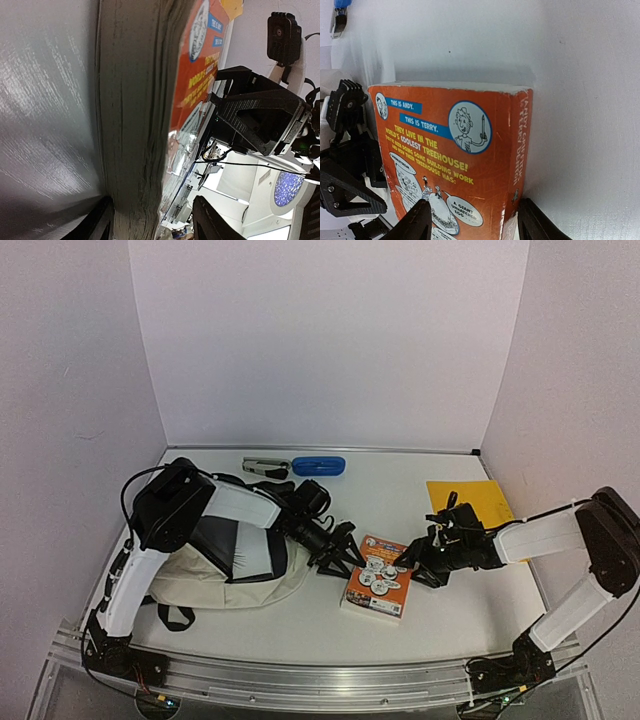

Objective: Pack the student bag
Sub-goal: Pick up the book from the center of the board, then place the book in the student bag.

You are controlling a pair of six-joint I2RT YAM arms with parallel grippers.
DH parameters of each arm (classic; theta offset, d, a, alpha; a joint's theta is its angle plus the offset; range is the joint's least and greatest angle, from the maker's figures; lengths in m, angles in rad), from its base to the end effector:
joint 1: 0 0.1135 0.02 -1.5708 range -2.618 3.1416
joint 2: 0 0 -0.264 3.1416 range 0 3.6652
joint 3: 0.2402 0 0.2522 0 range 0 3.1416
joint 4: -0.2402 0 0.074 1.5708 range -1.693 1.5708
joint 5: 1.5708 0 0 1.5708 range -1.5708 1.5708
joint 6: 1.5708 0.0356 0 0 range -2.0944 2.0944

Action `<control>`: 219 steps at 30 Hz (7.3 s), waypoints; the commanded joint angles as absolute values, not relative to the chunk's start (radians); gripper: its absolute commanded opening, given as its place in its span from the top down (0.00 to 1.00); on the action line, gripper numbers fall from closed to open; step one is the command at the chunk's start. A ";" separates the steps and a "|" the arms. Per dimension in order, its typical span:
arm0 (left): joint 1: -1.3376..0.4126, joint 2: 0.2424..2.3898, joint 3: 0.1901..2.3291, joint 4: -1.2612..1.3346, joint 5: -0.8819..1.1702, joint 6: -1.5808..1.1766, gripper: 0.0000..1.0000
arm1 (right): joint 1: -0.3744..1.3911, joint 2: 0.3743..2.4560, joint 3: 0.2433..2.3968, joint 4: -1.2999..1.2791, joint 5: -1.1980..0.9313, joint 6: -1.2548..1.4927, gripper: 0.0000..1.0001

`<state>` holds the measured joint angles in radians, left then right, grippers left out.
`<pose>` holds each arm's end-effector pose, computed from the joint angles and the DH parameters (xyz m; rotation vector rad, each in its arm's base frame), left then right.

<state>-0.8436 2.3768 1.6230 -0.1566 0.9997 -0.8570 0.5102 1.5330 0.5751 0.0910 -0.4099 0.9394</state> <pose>0.3016 -0.3840 0.0987 -0.4298 -2.3842 1.4713 0.2278 0.1438 0.1301 0.3704 2.6585 1.0681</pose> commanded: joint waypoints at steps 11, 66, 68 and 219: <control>-0.867 2.378 1.591 0.159 1.018 -1.019 0.77 | 0.520 1.580 0.529 0.189 -0.453 0.995 0.44; -0.784 1.840 1.279 0.528 0.983 -0.934 1.00 | 0.475 1.296 0.710 0.527 -0.903 0.988 0.46; -0.785 1.854 1.290 0.533 0.990 -0.945 1.00 | 0.475 1.303 0.712 0.531 -0.907 0.988 0.44; -0.655 1.771 1.554 0.027 1.122 -0.528 1.00 | 0.954 1.942 1.307 0.296 -0.464 0.787 1.00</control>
<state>-0.6220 1.7599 1.4544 -0.1307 1.0321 -0.5236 0.9493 2.0174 1.3403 0.2672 -0.4015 0.8490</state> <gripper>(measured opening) 0.022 0.219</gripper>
